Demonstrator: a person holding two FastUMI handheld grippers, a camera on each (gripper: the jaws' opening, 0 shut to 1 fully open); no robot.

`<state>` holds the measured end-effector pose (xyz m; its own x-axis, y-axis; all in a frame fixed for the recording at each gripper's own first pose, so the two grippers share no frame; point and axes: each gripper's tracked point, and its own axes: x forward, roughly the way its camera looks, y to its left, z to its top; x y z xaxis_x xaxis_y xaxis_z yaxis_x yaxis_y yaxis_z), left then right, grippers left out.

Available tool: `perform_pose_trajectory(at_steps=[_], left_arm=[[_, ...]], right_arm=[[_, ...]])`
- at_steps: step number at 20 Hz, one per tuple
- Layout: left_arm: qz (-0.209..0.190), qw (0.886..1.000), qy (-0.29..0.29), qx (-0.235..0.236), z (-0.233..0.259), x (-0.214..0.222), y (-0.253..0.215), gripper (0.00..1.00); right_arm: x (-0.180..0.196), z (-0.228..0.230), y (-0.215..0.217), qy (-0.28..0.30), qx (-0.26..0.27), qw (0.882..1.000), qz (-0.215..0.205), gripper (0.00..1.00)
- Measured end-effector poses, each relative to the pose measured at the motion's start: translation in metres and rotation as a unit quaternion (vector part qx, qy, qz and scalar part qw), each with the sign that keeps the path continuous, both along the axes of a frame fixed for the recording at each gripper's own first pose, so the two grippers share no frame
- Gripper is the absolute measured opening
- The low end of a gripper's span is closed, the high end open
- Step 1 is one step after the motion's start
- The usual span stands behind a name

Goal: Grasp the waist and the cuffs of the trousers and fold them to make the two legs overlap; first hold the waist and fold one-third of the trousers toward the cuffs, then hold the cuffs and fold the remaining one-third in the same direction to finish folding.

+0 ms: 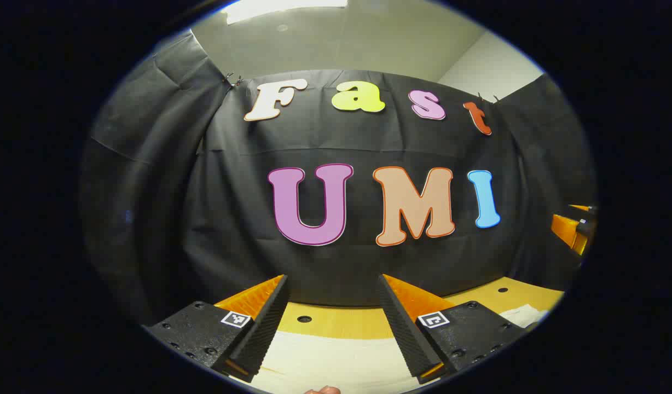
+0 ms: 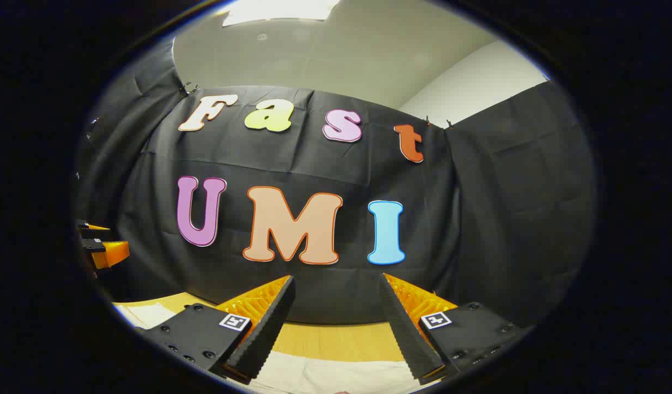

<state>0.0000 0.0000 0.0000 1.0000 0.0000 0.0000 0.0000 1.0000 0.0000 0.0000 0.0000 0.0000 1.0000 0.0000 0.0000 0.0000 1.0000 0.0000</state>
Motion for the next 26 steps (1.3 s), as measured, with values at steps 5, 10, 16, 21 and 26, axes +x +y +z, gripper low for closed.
perform_pose_trajectory(at_steps=[5, 10, 16, 21, 26], left_arm=[[0.007, 1.0, 0.0, -0.005, -0.003, 0.002, 0.006, 0.92], [0.025, 1.0, 0.006, 0.0, -0.008, -0.001, 0.021, 0.94], [0.029, 0.999, -0.003, 0.018, 0.001, -0.008, 0.027, 0.94], [0.032, 0.999, 0.003, 0.015, -0.002, -0.014, 0.027, 0.94], [0.035, 0.999, 0.003, 0.022, -0.001, -0.014, 0.026, 0.94]], right_arm=[[0.0, -0.005, 0.001, 0.007, 0.003, 1.0, 0.001, 0.97], [0.002, -0.009, 0.008, 0.009, 0.001, 1.0, 0.011, 0.97], [0.002, -0.013, 0.005, 0.014, 0.009, 1.0, 0.012, 0.98], [-0.003, -0.021, -0.012, 0.017, -0.009, 1.0, 0.01, 0.98], [-0.018, -0.07, -0.06, 0.064, -0.098, 0.993, 0.01, 0.96]])
